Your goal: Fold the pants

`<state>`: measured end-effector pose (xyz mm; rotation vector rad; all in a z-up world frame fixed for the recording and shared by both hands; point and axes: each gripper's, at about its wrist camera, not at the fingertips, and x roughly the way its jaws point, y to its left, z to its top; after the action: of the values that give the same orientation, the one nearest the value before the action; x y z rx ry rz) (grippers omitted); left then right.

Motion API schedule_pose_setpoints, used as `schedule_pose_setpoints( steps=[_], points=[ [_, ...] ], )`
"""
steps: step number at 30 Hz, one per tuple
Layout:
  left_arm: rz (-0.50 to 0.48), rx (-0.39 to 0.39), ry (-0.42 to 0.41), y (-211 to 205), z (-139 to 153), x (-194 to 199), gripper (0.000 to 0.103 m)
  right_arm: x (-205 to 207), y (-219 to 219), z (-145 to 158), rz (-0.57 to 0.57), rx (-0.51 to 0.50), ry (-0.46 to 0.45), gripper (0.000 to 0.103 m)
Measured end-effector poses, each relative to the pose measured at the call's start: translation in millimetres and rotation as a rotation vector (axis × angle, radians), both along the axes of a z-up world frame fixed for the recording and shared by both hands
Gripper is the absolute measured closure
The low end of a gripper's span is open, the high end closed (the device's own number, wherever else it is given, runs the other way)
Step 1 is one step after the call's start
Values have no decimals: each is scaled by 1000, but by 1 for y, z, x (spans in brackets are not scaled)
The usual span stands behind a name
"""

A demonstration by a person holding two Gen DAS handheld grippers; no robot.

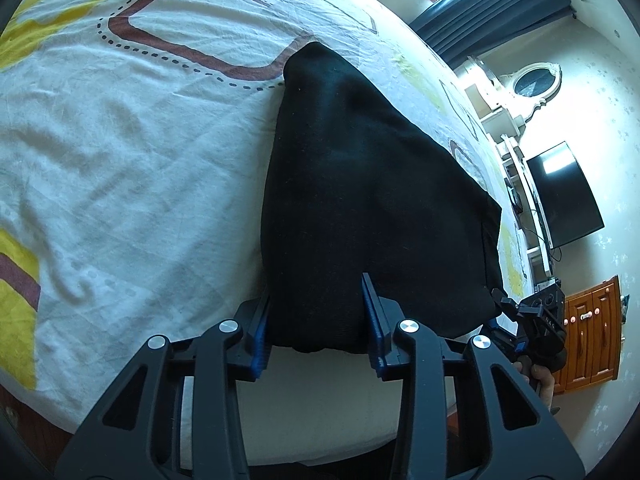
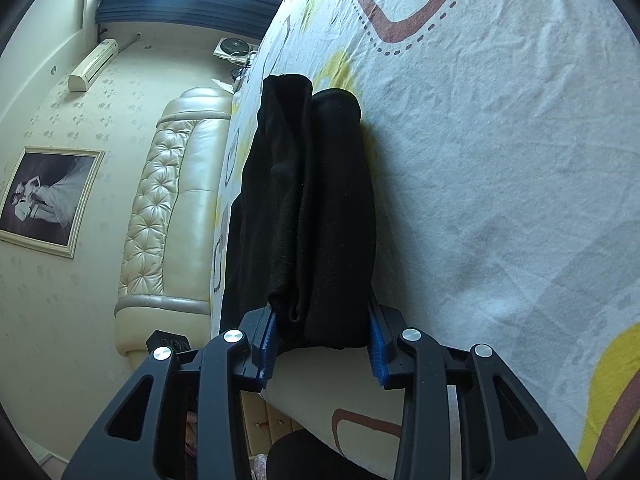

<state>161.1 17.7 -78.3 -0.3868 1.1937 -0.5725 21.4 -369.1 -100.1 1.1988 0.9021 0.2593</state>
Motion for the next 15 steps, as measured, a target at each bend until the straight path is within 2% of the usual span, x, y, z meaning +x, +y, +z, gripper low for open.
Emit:
schedule_pose_setpoints(
  steps=[15],
  points=[
    [-23, 20, -16, 5, -2, -24, 66, -30, 1, -11, 13, 23, 12, 66]
  ],
)
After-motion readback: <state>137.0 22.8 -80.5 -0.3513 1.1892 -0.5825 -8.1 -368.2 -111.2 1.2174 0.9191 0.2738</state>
